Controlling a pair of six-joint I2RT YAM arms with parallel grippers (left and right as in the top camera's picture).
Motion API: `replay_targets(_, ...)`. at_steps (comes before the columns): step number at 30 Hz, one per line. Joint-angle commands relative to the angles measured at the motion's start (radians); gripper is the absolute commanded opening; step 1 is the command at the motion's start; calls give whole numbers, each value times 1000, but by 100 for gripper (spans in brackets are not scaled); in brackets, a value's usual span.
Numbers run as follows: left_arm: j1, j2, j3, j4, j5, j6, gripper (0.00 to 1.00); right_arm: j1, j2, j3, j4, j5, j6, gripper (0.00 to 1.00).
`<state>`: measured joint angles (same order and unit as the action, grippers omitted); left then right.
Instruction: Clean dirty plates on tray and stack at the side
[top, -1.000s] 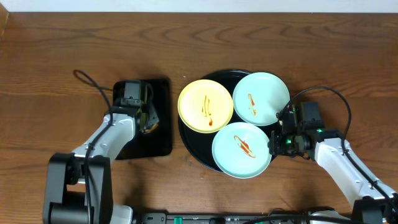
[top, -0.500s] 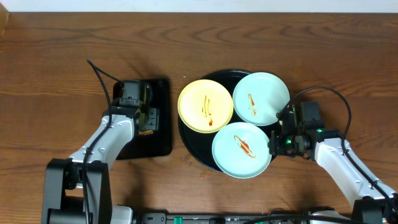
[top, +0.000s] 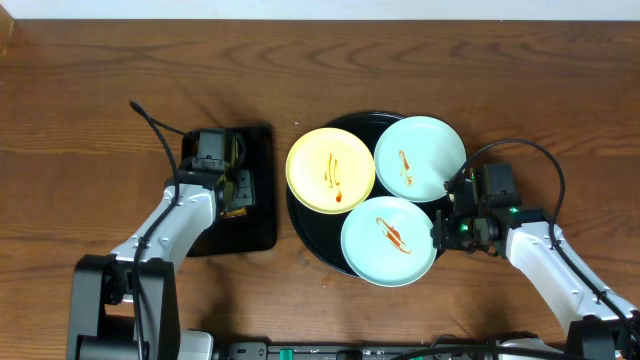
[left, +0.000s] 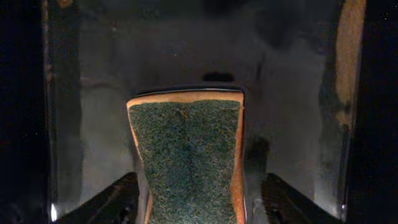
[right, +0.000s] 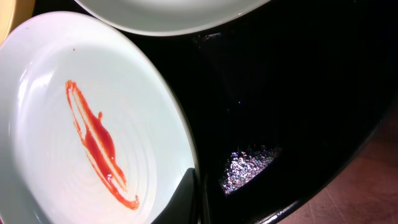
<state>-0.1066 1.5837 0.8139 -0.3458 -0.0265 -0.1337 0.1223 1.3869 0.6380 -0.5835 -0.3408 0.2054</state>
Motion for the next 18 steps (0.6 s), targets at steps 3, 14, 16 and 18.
replay_targets(3, 0, -2, -6, 2, -4, -42, 54, 16, 5, 14, 0, 0, 19, 1)
replay_targets(14, 0, 52, -6, 4, -4, -48, 33, 16, 6, 14, 0, 0, 19, 1)
replay_targets(16, 0, 52, -6, 4, -5, -48, 28, 16, 6, 14, 0, 0, 19, 1)
replay_targets(18, 0, 58, -6, 4, -4, -48, 21, 16, 6, 14, 0, 0, 19, 1)
